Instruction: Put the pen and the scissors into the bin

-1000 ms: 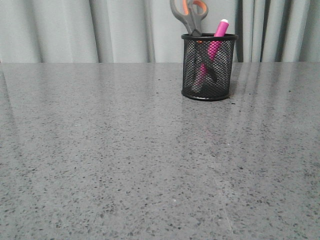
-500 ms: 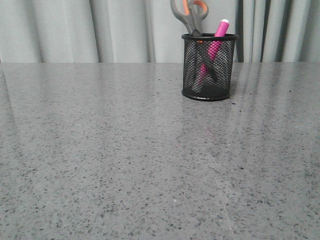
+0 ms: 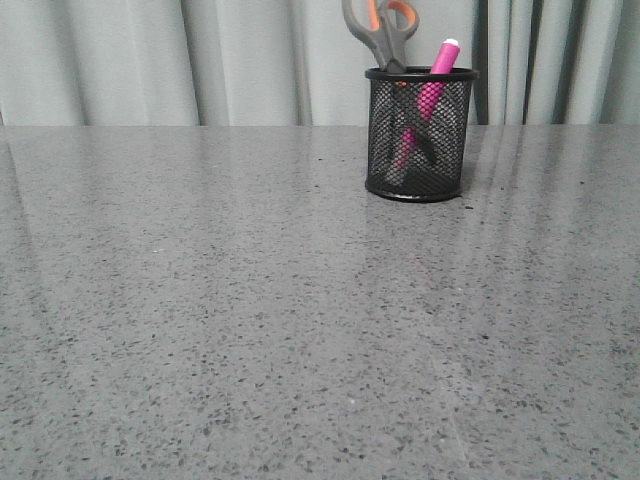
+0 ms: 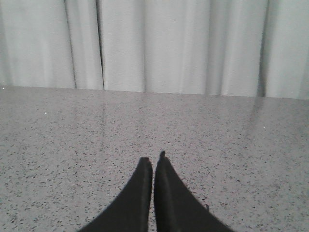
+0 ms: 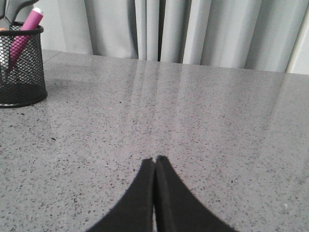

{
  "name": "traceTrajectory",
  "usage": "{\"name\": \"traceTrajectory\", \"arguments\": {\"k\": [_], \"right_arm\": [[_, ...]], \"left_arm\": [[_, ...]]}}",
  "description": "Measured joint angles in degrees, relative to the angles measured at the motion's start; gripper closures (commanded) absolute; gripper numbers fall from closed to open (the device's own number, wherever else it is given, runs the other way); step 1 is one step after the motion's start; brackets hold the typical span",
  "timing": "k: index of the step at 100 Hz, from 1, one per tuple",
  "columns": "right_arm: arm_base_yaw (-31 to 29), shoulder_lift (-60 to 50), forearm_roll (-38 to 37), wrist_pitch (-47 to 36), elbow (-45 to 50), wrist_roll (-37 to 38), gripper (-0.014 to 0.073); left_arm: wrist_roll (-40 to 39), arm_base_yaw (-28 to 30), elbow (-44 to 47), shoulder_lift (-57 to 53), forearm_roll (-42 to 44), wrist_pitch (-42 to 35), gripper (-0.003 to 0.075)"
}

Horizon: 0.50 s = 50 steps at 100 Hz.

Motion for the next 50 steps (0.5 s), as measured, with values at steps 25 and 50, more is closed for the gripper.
{"name": "traceTrajectory", "arguments": {"k": [25,50], "right_arm": [[0.0,0.0,-0.1,0.3,0.0,0.0,0.067],[0.0,0.0,-0.1,0.3,0.0,0.1,0.067]], "left_arm": [[0.0,0.0,0.0,0.0,0.0,0.0,0.0739],[0.0,0.0,0.0,0.0,0.0,0.1,0.0739]]}}
